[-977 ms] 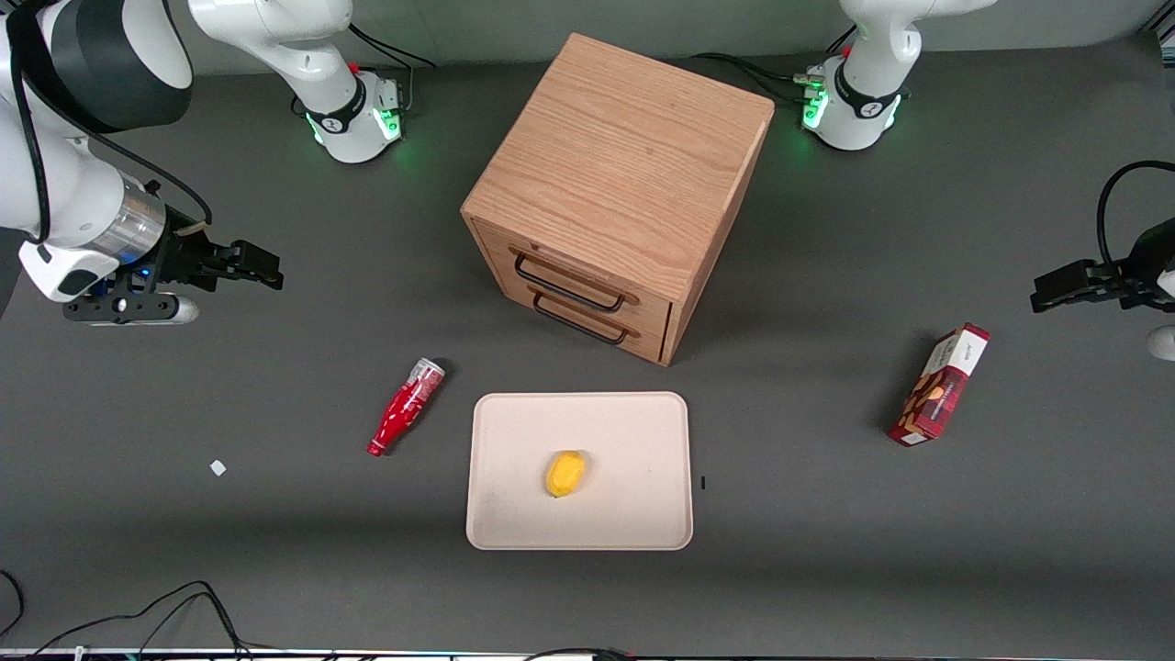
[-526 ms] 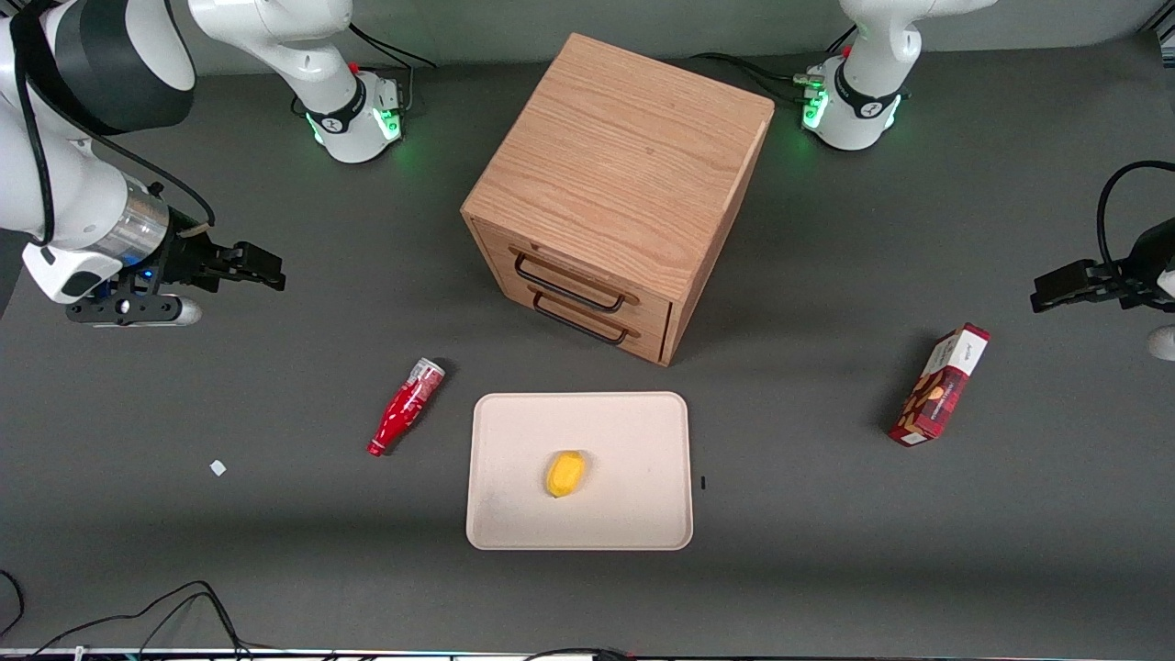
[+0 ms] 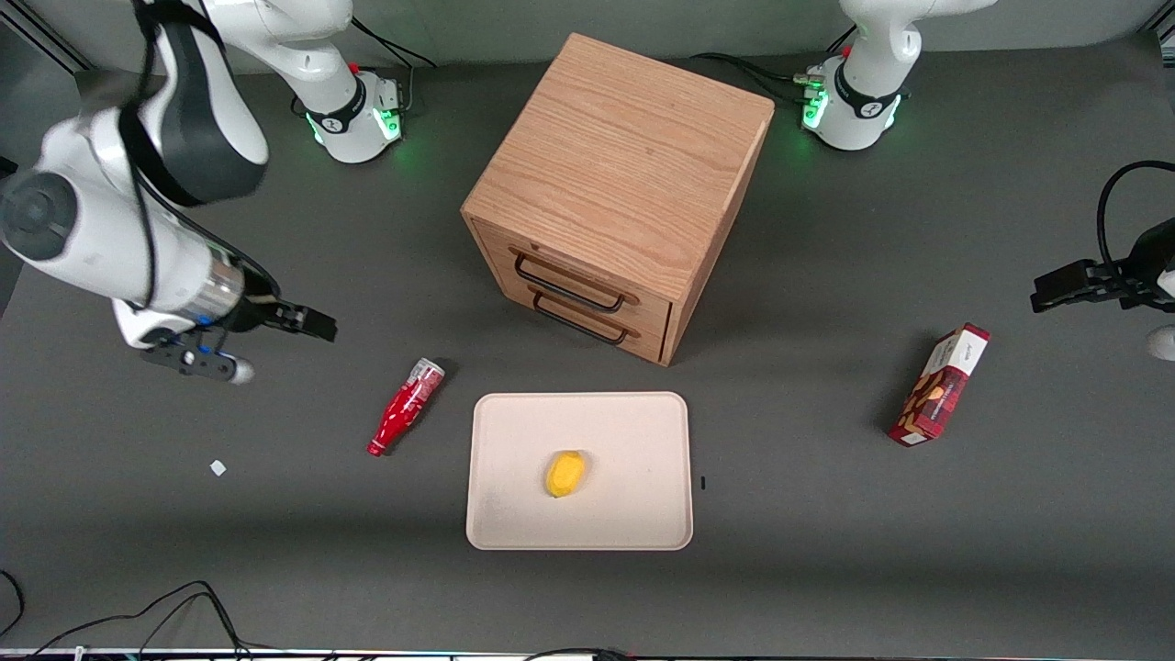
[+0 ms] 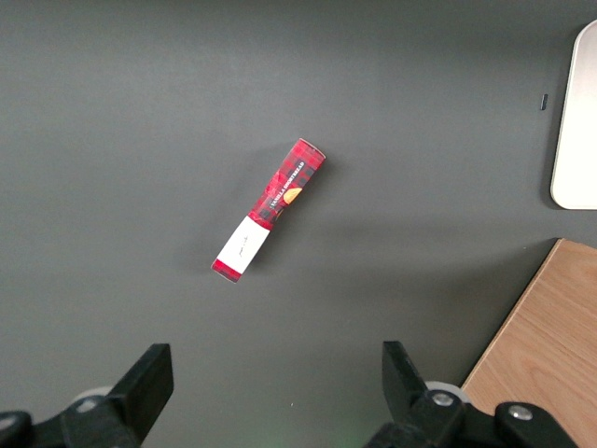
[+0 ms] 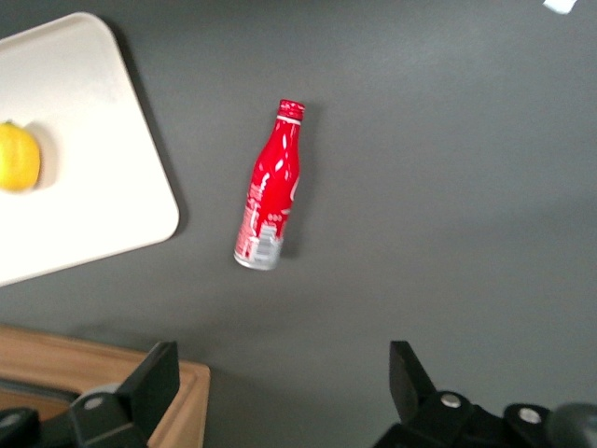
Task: Place coke bottle on tray
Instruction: 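Move the open right gripper down to the red Coca-Cola bottle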
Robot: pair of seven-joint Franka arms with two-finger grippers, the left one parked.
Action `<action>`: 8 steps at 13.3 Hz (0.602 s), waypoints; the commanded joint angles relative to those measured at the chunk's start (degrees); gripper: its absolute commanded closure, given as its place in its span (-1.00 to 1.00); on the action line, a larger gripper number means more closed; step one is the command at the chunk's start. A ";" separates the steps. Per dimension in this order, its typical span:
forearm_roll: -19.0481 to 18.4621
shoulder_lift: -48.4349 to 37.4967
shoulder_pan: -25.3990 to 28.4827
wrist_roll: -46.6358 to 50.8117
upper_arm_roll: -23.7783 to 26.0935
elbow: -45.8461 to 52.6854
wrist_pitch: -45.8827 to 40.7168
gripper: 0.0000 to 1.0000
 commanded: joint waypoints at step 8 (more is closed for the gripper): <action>-7.32 10.50 0.01 17.35 3.43 -10.11 24.45 -1.00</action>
